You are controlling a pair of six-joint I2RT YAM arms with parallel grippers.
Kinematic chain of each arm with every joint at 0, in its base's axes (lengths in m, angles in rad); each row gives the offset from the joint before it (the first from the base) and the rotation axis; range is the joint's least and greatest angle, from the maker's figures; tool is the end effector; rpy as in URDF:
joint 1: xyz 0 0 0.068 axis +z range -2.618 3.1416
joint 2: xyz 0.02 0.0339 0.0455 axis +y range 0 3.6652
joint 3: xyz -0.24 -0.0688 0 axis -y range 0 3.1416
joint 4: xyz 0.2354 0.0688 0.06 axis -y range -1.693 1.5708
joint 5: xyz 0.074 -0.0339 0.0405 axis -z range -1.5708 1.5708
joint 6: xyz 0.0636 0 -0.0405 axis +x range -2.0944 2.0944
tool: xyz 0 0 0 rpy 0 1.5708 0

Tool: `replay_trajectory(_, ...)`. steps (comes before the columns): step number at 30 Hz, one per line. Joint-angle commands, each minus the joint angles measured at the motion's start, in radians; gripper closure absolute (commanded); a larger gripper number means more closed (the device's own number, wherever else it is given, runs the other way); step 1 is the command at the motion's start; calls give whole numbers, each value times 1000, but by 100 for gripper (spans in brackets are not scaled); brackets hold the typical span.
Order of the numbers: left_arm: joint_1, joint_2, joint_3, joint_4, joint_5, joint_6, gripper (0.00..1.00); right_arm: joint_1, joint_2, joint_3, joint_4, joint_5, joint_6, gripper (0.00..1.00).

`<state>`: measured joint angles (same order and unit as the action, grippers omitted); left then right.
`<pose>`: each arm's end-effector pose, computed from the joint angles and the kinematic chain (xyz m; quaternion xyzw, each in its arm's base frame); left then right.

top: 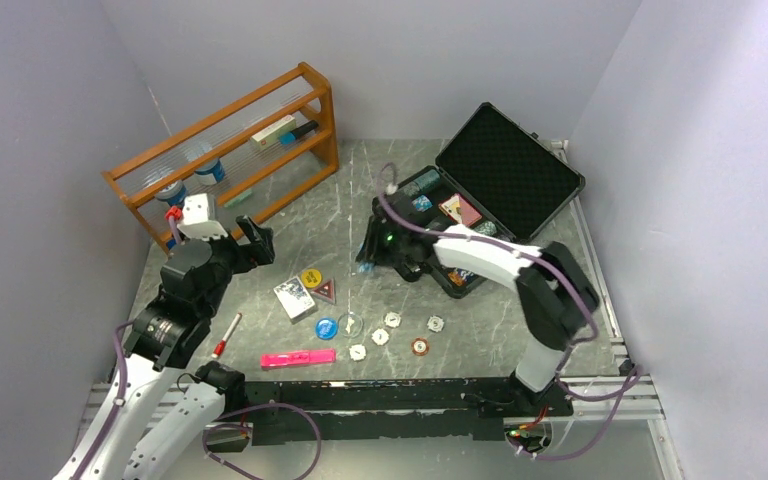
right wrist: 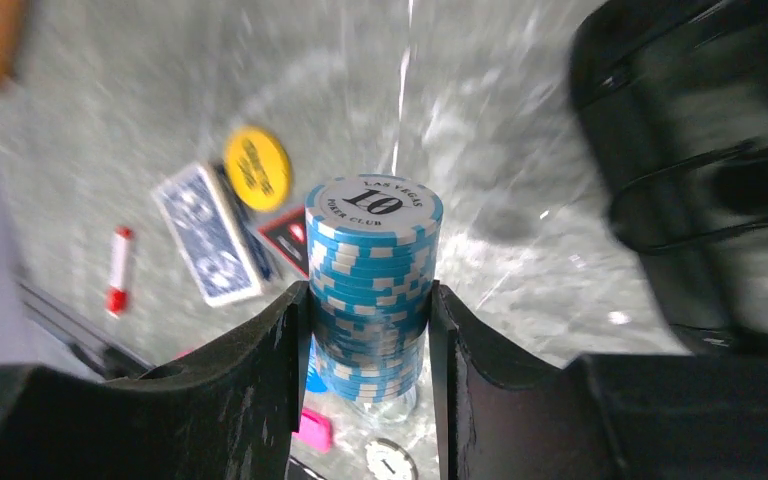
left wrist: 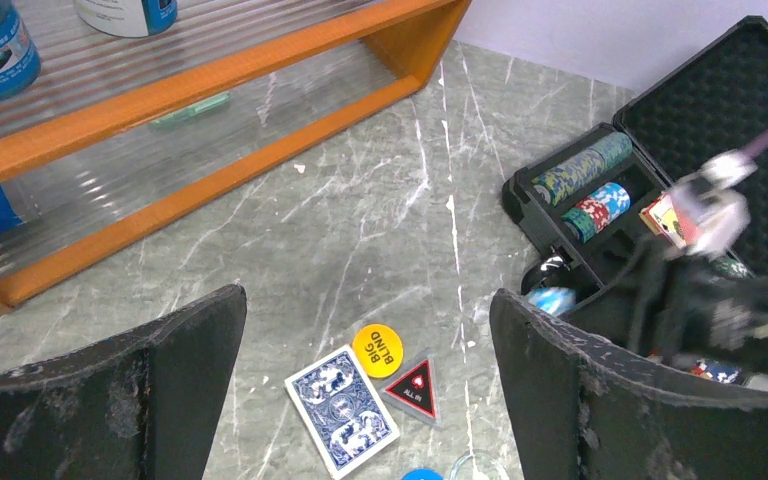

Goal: Pack up texas hold em set

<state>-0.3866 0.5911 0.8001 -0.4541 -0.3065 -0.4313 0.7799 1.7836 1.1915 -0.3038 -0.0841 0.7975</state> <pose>0.1639 -0.0460 0.3221 -0.1113 0.7767 -0.1314 0.6058 0.2702 0.2748 0.1592 -0.0056 0.9429 0.2626 0.2050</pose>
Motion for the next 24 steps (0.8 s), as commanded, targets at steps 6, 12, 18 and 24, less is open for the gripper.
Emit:
replay_trajectory(6,3,-1,6,6,-19,9,3,-253,-292,-13,169,276,99,71)
replay_trajectory(12,3,5,13,6,-1,-1,3,-352,-234,83,131,404,162,73)
replay_trajectory(18,3,11,22,-13,17,-13,3,-403,-143,115,143,423,261,73)
replay_trajectory(24,3,-18,9,-8,29,-23,3,-411,-37,206,92,461,310,73)
